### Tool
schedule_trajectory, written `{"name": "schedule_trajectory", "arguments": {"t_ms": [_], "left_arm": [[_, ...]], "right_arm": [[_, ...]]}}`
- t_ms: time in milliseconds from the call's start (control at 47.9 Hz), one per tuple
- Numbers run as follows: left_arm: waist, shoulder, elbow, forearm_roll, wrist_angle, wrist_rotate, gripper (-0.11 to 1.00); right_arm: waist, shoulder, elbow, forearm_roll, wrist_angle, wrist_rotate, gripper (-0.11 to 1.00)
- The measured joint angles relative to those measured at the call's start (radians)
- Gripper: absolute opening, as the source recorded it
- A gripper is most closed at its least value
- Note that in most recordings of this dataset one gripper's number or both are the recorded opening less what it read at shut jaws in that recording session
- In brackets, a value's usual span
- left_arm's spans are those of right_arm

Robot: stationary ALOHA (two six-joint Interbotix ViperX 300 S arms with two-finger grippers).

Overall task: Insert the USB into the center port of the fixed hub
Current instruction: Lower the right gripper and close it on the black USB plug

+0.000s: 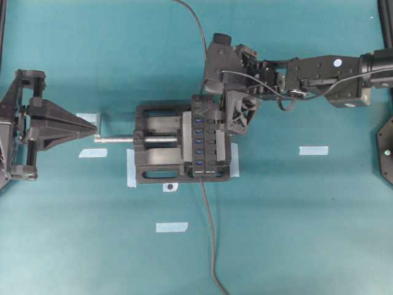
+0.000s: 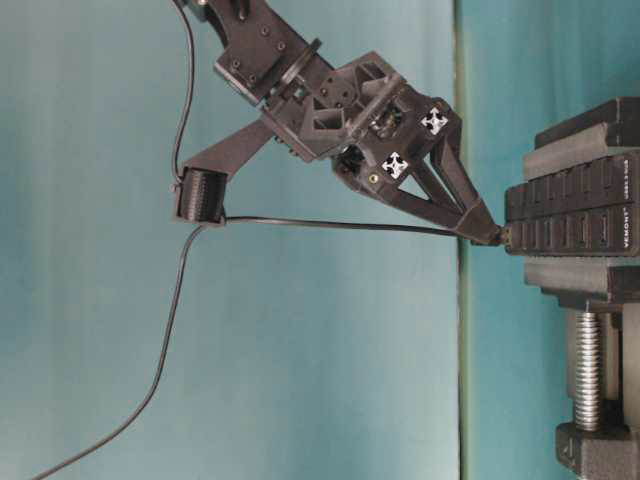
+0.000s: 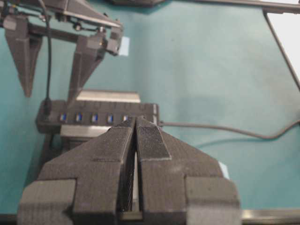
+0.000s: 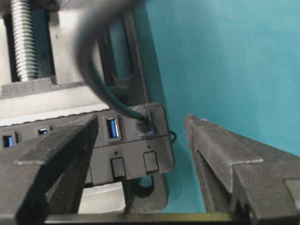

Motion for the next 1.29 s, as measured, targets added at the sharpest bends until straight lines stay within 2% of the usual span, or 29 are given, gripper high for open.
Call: {"name": "schedule_trajectory", "arguments": {"t_ms": [250, 438, 772, 897, 1294], "left_arm": [[0.000, -0.002, -0.002, -0.002, 0.002, -0.002, 0.01], [0.000, 0.000, -0.002, 0.000, 0.002, -0.002, 0.01], [0.000, 0.000, -0.002, 0.000, 0.002, -0.002, 0.01], [0.000, -0.002, 0.000, 0.000, 0.002, -0.002, 0.01], [0.000, -0.002, 0.000, 0.000, 0.000, -0.002, 0.01]], "right_arm": [[0.000, 0.008, -0.012, -0.002, 0.000, 0.000, 0.62], [0.000, 0.009, -0.012, -0.002, 0.002, 0.000, 0.50], [0.006, 0.009, -0.012, -0.002, -0.003, 0.000, 0.13], [0.008, 0.009, -0.012, -0.005, -0.005, 0.000, 0.09], [0.015, -0.025, -0.012, 0.006, 0.015, 0.002, 0.09]]}}
